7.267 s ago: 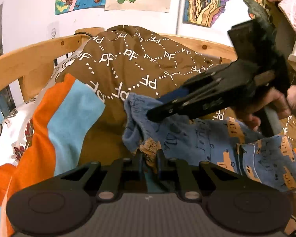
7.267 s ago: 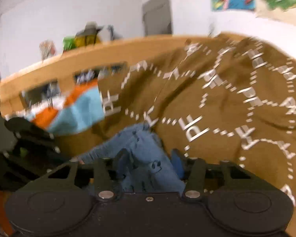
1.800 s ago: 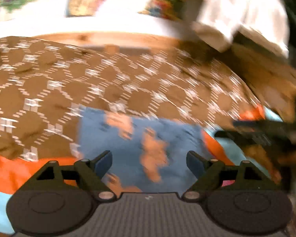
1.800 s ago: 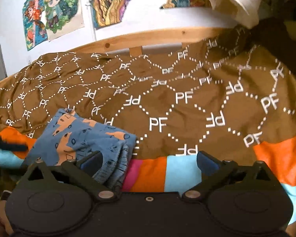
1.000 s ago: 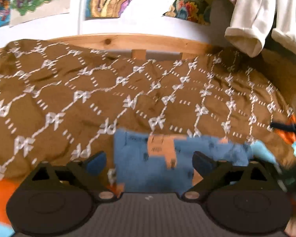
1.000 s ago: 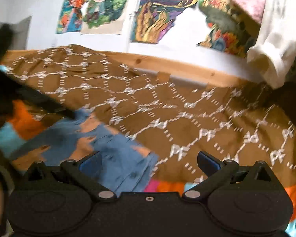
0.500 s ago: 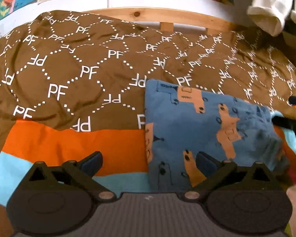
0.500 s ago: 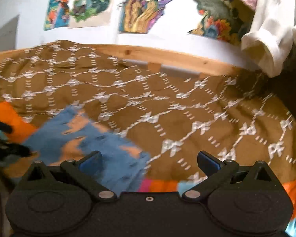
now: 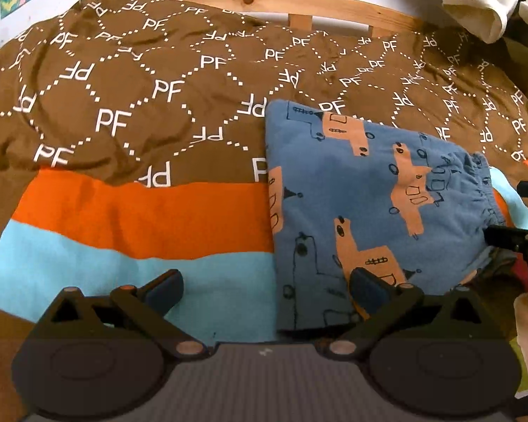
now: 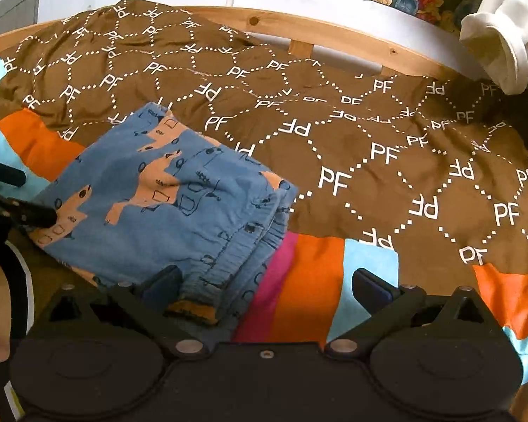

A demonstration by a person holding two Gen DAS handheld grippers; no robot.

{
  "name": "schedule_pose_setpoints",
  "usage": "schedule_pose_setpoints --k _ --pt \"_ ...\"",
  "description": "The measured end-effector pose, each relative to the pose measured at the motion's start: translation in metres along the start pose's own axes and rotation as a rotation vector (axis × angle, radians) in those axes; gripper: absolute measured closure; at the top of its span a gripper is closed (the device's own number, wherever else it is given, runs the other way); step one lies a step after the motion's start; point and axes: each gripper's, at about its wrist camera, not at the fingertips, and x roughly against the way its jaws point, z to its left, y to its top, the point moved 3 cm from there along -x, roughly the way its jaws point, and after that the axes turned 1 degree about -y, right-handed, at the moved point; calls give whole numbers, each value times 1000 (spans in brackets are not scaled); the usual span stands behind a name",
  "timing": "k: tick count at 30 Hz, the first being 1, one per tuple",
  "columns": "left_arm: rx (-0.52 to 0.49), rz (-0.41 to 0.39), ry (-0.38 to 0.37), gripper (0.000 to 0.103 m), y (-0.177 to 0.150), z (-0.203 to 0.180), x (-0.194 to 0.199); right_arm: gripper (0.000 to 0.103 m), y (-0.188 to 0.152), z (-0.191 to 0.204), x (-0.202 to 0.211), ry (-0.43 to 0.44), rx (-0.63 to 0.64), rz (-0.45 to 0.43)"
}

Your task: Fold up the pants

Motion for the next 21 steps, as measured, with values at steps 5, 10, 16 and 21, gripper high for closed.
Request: schedule_pose_setpoints --k 5,10,16,21 --pt "3 -2 -6 1 -3 1 1 1 -1 3 0 -5 39 -2" --pt "13 -5 -8 0 -6 2 2 1 -1 5 -2 -4 70 -1" --pt "17 2 -17 0 -8 3 4 1 -1 4 -2 41 129 16" --pt "38 29 -53 0 -6 8 10 1 -4 -9 -5 165 192 123"
